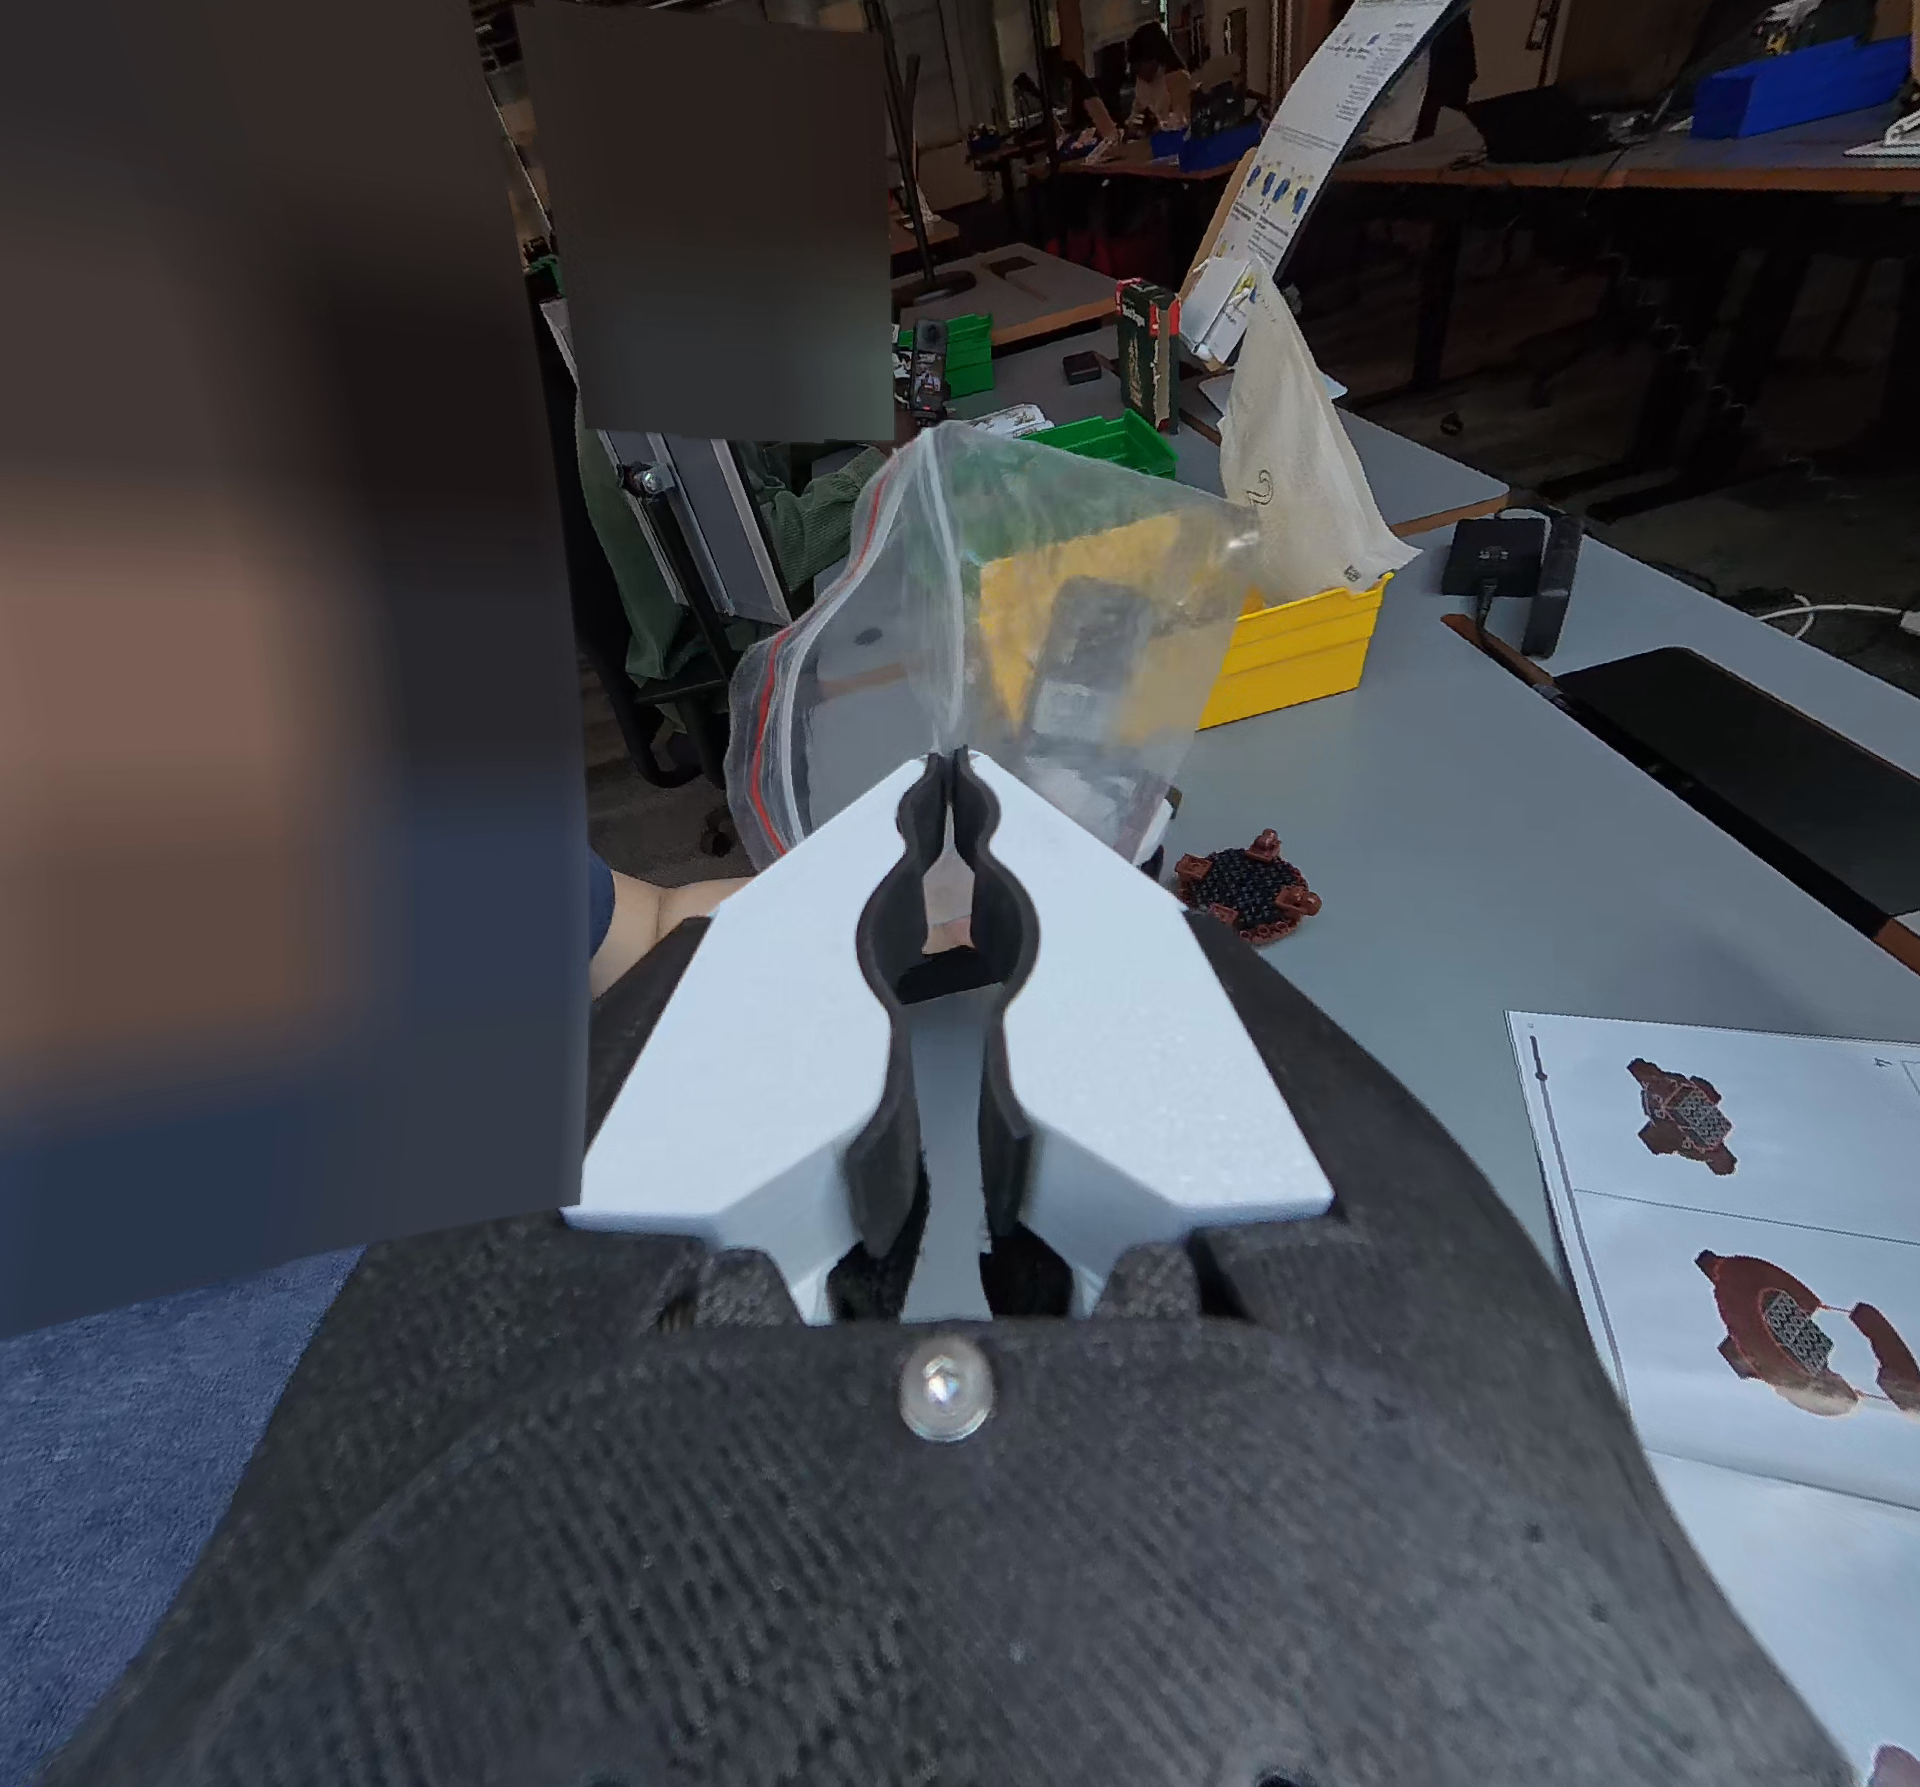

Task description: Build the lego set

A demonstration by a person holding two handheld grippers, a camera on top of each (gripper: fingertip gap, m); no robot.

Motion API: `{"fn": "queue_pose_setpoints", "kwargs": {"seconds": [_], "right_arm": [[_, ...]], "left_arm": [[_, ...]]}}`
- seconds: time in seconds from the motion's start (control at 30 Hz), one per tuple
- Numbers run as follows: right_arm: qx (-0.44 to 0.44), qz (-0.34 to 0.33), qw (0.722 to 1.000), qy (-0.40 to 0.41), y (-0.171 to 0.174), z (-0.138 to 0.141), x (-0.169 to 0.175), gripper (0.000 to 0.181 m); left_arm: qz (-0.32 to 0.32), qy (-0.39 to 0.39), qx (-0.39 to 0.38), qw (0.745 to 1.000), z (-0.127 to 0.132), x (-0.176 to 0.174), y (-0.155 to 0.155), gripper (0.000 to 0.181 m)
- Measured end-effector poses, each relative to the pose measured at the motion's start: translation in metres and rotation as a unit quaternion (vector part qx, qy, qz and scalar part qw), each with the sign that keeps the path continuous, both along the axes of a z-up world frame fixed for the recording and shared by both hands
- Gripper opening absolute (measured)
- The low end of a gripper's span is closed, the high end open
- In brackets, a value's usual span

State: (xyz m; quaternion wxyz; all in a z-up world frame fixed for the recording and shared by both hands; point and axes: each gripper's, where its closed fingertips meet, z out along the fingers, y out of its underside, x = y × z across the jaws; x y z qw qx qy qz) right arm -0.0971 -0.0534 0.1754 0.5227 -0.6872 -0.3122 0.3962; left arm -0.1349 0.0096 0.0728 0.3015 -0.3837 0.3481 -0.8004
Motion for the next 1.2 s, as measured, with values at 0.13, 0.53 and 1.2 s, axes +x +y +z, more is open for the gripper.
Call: {"fn": "queue_pose_setpoints", "kwargs": {"seconds": [0.13,0.53,1.2], "right_arm": [[-0.015,-0.032,0.999,0.001,0.017,-0.033,0.026,0.000],[-0.014,0.010,0.977,0.212,0.123,-0.191,-0.029,0.000],[-0.200,-0.107,0.954,-0.197,0.162,-0.317,0.033,0.021]], "left_arm": [[0.048,0.084,0.047,0.994,-0.014,-0.008,0.014,0.000],[0.104,0.388,0.206,0.893,-0.013,-0.080,0.088,0.000],[0.076,0.515,0.266,0.812,-0.058,-0.066,0.130,0.000]]}}
